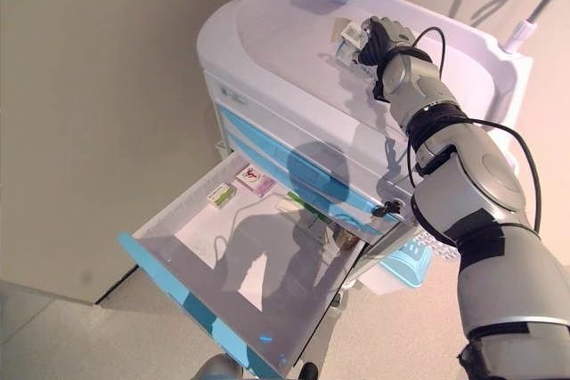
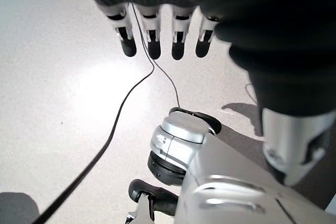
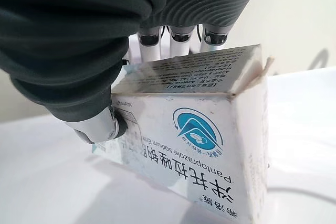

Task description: Open the drawer and pick up the medicine

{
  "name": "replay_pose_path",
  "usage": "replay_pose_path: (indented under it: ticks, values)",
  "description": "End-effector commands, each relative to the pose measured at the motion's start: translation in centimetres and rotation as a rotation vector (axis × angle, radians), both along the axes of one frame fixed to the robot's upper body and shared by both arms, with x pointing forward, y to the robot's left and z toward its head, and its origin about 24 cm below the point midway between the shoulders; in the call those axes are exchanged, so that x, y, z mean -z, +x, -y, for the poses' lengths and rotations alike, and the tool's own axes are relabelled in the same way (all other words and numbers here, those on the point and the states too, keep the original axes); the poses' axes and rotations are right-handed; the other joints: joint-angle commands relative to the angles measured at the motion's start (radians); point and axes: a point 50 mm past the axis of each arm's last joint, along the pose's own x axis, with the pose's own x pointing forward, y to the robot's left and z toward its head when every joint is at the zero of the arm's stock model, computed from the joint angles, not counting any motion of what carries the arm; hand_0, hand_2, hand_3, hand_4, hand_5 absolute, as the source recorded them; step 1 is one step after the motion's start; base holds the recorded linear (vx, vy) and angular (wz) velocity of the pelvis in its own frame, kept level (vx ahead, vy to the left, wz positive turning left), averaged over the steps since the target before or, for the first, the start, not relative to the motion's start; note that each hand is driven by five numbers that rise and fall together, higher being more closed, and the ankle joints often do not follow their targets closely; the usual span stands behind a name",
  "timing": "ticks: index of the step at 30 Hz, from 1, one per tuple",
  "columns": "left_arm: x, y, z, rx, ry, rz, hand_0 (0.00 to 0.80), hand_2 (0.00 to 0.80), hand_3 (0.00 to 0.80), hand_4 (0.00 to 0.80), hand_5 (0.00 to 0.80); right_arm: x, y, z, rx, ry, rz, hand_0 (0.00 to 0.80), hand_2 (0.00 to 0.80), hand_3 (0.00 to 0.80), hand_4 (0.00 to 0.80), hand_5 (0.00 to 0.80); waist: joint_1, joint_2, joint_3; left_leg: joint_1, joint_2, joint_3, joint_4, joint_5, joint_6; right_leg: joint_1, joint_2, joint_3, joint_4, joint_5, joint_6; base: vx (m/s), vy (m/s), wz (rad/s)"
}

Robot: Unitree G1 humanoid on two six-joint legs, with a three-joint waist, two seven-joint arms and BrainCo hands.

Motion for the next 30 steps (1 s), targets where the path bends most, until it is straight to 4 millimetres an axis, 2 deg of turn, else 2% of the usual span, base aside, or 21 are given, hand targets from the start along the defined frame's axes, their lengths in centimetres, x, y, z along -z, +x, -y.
replay_pose_path:
  ticks: [1,2,3,12,13,14,15,30]
  values:
    - [-0.6,2.3,-1.2,0.04,0.055,0.036,0.0,0.0,0.0,0.0,0.0,-4.7,-0.8,1.5,0.058,-0.07,0.149,0.8,0.8,0.8,0.8,0.8,0.005,-0.058,0.025,0.062,-0.073,0.009,0.022,-0.073,0.051,-0.028,-0.05,0.005,0.045,0.036,0.075,0.0,0.0,0.0]
    - [-0.6,2.4,-1.0,0.048,0.051,0.036,0.0,0.0,0.0,0.0,0.0,-4.6,-0.9,1.1,0.031,-0.181,0.137,0.8,0.8,0.8,0.8,0.8,0.002,-0.055,0.031,0.061,-0.074,0.008,0.019,-0.072,0.051,-0.032,-0.051,0.006,0.046,0.037,0.076,0.0,0.0,0.0]
    - [-0.5,2.3,-1.0,0.051,0.048,0.037,0.0,0.0,0.0,0.0,0.0,-4.8,-1.0,1.3,0.013,-0.135,0.14,0.8,0.8,0.8,0.8,0.8,0.0,-0.053,0.033,0.061,-0.075,0.006,0.018,-0.073,0.051,-0.033,-0.052,0.005,0.045,0.037,0.076,0.0,0.0,0.0]
    - [-0.5,2.1,-1.2,0.034,0.045,0.033,0.0,0.0,0.0,0.0,0.0,-4.6,-1.0,2.4,0.033,-0.117,0.074,0.8,0.8,0.8,0.8,0.8,-0.008,-0.052,0.036,0.065,-0.074,0.018,0.014,-0.075,0.05,-0.034,-0.054,0.011,0.045,0.038,0.077,0.0,0.0,0.0]
    - [-0.5,2.1,-1.2,0.034,0.045,0.033,0.0,0.0,0.0,0.0,0.0,-4.6,-1.0,2.4,0.033,-0.117,0.074,0.558,0.558,0.558,0.558,0.558,-0.008,-0.052,0.036,0.066,-0.074,0.018,0.014,-0.075,0.05,-0.034,-0.054,0.011,0.045,0.038,0.077,0.0,0.0,0.0]
    - [-0.5,2.1,-1.2,0.033,0.045,0.032,0.0,0.0,0.0,0.0,0.0,-4.5,-1.0,2.4,0.035,-0.113,0.069,0.449,0.449,0.449,0.449,0.449,-0.009,-0.052,0.036,0.066,-0.073,0.019,0.014,-0.075,0.05,-0.034,-0.055,0.011,0.045,0.039,0.077,0.0,0.0,0.0]
    - [-0.5,2.0,-1.2,0.03,0.045,0.03,0.0,0.0,0.0,0.0,0.0,-4.5,-1.0,2.4,0.036,-0.106,0.066,0.0,0.0,0.0,0.0,0.0,-0.01,-0.052,0.035,0.067,-0.073,0.02,0.014,-0.076,0.05,-0.034,-0.055,0.012,0.045,0.038,0.077,0.0,0.0,0.0]
    - [-0.6,1.2,-1.7,0.008,0.047,0.006,0.0,0.0,0.0,0.0,0.0,-5.7,-1.3,2.5,-0.011,0.063,0.09,0.0,0.0,0.0,0.0,0.0,-0.03,-0.05,0.019,0.086,-0.067,0.04,0.013,-0.084,0.05,-0.023,-0.056,0.029,0.043,0.037,0.076,0.0,0.0,0.0]
